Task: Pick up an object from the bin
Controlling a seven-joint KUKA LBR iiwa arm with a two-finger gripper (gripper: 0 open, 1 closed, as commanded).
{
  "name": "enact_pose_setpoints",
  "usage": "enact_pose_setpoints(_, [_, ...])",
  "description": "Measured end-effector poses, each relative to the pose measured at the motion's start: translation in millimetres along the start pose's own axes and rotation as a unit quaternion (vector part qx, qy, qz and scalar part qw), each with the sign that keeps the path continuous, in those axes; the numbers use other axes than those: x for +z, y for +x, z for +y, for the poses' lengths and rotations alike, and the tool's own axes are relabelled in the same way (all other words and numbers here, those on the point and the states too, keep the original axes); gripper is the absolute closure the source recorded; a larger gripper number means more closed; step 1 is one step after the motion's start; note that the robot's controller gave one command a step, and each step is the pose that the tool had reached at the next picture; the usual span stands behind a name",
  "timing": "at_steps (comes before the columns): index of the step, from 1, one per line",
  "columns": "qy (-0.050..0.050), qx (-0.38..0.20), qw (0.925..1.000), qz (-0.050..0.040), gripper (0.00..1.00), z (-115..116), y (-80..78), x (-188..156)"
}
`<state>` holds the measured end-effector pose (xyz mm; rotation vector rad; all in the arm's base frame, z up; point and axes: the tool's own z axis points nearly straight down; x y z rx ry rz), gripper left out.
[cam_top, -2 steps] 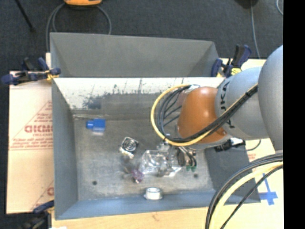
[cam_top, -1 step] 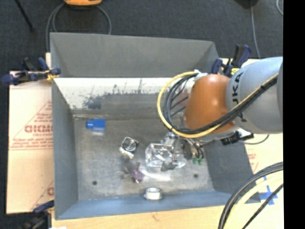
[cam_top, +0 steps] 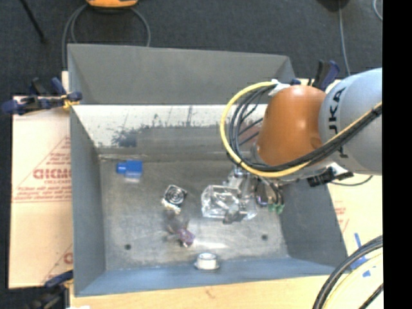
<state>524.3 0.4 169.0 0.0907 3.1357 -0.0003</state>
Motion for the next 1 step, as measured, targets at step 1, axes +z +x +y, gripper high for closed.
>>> enact_pose_setpoints(1, [0.0, 0.0, 1.0, 0.0014, 1.0, -0.3, -0.4, -13.7])
